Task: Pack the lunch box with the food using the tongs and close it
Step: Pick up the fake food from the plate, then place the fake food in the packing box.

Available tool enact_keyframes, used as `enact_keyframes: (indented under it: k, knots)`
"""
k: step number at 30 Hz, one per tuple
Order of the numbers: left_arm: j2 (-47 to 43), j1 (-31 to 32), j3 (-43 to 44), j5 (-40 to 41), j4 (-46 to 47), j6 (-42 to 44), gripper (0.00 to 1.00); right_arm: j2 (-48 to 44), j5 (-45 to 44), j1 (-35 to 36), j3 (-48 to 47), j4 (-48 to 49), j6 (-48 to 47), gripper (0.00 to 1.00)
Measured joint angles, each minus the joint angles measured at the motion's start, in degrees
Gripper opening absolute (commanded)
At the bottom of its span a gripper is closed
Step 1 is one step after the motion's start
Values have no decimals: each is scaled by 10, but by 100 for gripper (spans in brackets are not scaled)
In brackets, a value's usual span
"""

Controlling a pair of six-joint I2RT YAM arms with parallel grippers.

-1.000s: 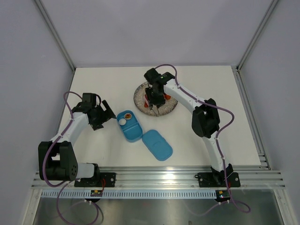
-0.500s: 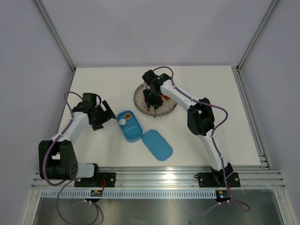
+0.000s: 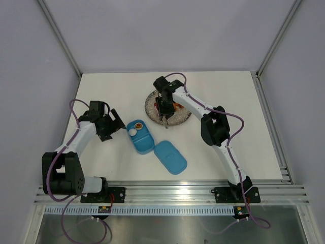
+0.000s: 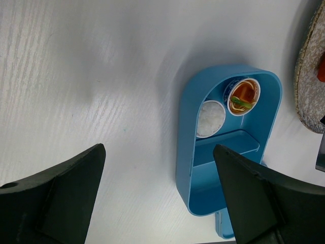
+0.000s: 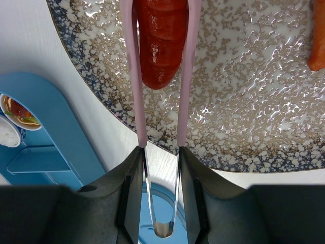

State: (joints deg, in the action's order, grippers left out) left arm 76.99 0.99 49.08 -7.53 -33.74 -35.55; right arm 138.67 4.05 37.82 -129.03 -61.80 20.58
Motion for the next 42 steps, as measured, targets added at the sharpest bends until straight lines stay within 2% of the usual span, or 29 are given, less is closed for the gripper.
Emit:
enact_keyframes:
  k: [2,9,19,25,31,42]
  knots:
    - [0,0,0,0,0,0,92,0,0,0,1,0,0,15]
    - [0,0,0,0,0,0,92,-21,-1,0,28,5,0,5]
    - [0,0,0,-2,0,0,92,-183,-1,10,163,15,-29,3]
    - [0,0,0,-5,0,0,92,-248,-6,89,223,21,-91,3]
    - [0,0,0,-5,-2,1,92,-257,9,186,280,23,-151,0]
    - [-1,0,0,-5,-7,2,92,-262,11,196,312,46,-203,0]
